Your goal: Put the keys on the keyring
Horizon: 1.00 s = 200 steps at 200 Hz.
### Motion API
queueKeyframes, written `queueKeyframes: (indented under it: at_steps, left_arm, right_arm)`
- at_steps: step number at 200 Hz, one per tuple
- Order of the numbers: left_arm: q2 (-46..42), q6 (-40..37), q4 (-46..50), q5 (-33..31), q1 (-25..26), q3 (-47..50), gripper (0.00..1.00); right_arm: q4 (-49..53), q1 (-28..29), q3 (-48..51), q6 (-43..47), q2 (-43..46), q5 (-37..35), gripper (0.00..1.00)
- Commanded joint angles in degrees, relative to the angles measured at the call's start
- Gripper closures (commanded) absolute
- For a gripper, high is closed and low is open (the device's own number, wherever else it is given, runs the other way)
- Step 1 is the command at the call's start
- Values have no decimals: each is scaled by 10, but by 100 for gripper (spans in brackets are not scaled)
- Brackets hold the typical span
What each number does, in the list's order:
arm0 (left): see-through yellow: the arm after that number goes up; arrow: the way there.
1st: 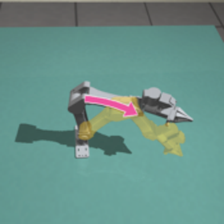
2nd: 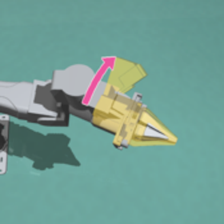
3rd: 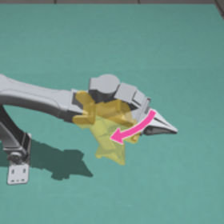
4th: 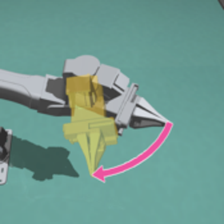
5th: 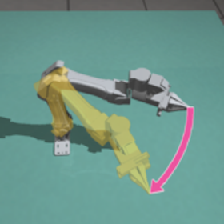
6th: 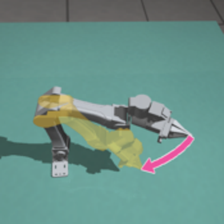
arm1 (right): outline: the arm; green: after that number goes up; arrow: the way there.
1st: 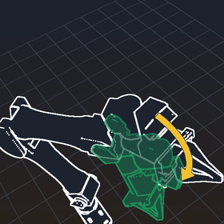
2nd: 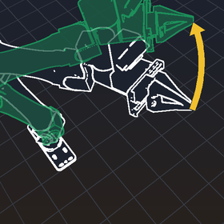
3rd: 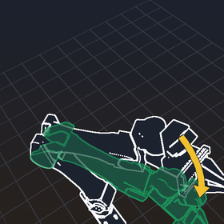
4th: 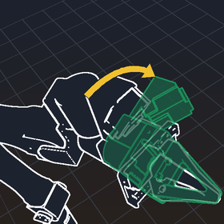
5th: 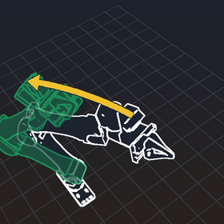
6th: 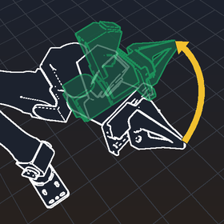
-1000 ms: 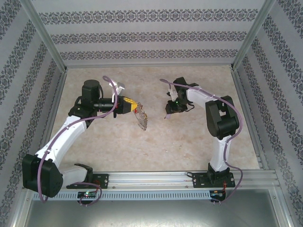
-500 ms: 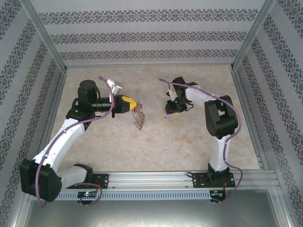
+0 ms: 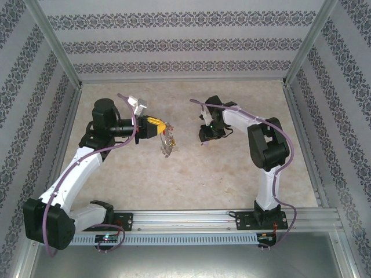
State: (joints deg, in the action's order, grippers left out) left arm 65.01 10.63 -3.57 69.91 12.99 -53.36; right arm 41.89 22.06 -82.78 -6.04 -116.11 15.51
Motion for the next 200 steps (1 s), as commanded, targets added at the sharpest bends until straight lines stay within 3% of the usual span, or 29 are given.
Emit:
queueKeyframes:
  at_steps: [1,50,111,155,200]
  left_arm:
    - [-18,6,-43,18,-5,4,100]
    - [-28,13,-55,17,-5,7,100]
    - [-36,23,-70,18,-4,12,100]
    - [-39,21,-67,18,-5,12,100]
    - [-38,19,-66,17,-5,13,100]
  right_arm:
    - [19,11,-7,-10,-6,-13,66]
    - [10,30,7,-26,1,4,67]
    - [-27,48,46,-50,49,-12,59]
    - [-20,5,60,-47,93,-24,43]
    - [-88,-3,105,-97,97,-14,31]
